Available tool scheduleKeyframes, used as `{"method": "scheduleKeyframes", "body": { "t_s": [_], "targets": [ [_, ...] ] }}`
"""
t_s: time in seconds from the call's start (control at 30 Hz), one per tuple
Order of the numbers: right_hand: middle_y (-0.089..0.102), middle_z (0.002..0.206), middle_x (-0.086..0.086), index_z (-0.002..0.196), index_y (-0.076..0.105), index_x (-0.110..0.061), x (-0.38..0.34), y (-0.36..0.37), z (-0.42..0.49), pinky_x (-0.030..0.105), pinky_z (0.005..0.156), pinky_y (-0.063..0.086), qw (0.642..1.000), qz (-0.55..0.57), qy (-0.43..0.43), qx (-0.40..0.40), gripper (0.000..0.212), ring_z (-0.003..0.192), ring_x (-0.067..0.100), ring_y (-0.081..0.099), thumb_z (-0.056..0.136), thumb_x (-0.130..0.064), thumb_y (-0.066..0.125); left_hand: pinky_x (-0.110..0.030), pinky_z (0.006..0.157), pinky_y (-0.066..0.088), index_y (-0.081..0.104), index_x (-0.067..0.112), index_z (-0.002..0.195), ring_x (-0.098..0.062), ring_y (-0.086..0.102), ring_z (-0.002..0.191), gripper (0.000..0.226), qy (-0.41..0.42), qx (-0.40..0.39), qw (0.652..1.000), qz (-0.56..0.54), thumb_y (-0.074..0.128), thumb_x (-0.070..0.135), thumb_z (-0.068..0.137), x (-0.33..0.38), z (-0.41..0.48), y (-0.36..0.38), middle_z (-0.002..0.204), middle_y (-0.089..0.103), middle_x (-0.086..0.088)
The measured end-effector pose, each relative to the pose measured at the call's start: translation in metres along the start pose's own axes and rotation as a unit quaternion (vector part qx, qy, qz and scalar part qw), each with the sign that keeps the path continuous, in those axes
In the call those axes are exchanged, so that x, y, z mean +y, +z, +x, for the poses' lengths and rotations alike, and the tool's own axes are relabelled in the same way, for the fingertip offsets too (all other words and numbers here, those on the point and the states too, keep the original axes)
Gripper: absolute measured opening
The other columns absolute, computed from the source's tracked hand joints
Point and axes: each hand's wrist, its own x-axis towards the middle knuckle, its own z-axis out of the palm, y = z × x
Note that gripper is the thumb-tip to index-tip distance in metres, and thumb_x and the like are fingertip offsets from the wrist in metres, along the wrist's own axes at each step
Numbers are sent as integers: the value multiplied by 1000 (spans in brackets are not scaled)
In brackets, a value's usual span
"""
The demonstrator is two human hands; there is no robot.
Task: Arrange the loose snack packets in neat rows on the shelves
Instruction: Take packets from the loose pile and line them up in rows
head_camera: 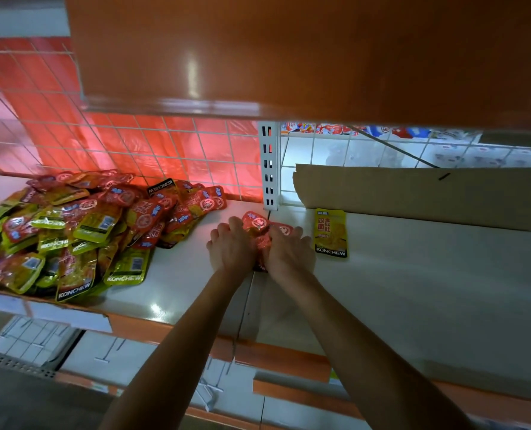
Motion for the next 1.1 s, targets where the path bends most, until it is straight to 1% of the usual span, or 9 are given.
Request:
{"method": "scheduleKeyframes", "body": {
  "t_s": [0.13, 0.27, 0.33, 0.47, 0.67, 0.8, 0.9, 1.0, 1.1],
  "targets": [
    [45, 124, 18, 129, 39, -15, 4, 0, -5, 40, 89, 46, 994, 103, 28, 19, 48, 113, 34, 48, 89, -28, 62, -40, 97, 42, 37, 10, 135, -31, 47, 119, 51, -18, -18, 999, 21, 56, 32, 92, 5, -10, -2, 131, 49, -15],
    [42, 119, 16, 126, 31, -14, 10, -1, -12, 35, 80, 48, 981, 191, 17, 31, 59, 104, 36, 55, 81, -15, 70, -40, 94, 42, 49, 10, 124, -33, 45, 116, 43, -41, -53, 997, 36, 56, 35, 90, 10, -13, -4, 126, 49, -17],
    [40, 123, 15, 129, 30, -14, 12, -2, -15, 32, 77, 46, 973, 226, 21, 39, 64, 106, 36, 55, 79, -13, 70, -43, 97, 39, 47, 12, 123, -35, 42, 119, 48, -43, -51, 997, 40, 58, 44, 88, 9, -17, -1, 128, 48, -16],
    [33, 135, 17, 138, 26, -10, 19, -4, -20, 36, 93, 46, 967, 252, 33, 29, 72, 119, 38, 49, 79, -8, 68, -44, 97, 39, 44, 12, 122, -32, 46, 117, 54, -30, -17, 999, 23, 61, 47, 85, 8, -27, 5, 125, 53, -13],
    [33, 135, 13, 137, 32, -11, 27, -5, -34, 35, 94, 45, 963, 265, 49, 16, 64, 121, 33, 46, 81, -4, 63, -39, 88, 46, 48, 11, 118, -27, 52, 104, 37, 22, 37, 998, -47, 56, 36, 92, 8, -43, 6, 117, 57, -12],
    [46, 131, 12, 137, 37, -11, 36, -7, -42, 35, 98, 43, 954, 292, 58, 25, 58, 120, 29, 47, 83, -4, 60, -42, 81, 48, 50, 7, 120, -33, 60, 97, 38, 59, 82, 992, -70, 43, 38, 99, 11, -52, 4, 114, 60, -16],
    [55, 124, 11, 133, 42, -12, 41, -9, -46, 42, 96, 48, 945, 316, 79, 28, 53, 115, 28, 53, 84, -5, 59, -42, 87, 48, 49, 6, 130, -32, 61, 103, 44, 41, 55, 988, -139, 42, 38, 100, 19, -54, 1, 120, 60, -16],
    [57, 122, 10, 131, 45, -12, 46, -11, -49, 38, 94, 46, 935, 345, 78, 43, 48, 113, 28, 54, 86, -7, 57, -34, 81, 47, 63, 10, 115, -24, 62, 94, 40, 80, 19, 985, -151, 41, 40, 100, 31, -61, 3, 107, 67, -10],
    [60, 114, 8, 128, 46, -15, 53, -14, -52, 28, 79, 42, 907, 406, 90, 58, 39, 102, 26, 58, 90, -14, 54, -27, 74, 46, 68, 11, 105, -20, 62, 84, 34, 121, 17, 967, -225, 46, 36, 100, 46, -73, 2, 97, 70, -8]
  ]
}}
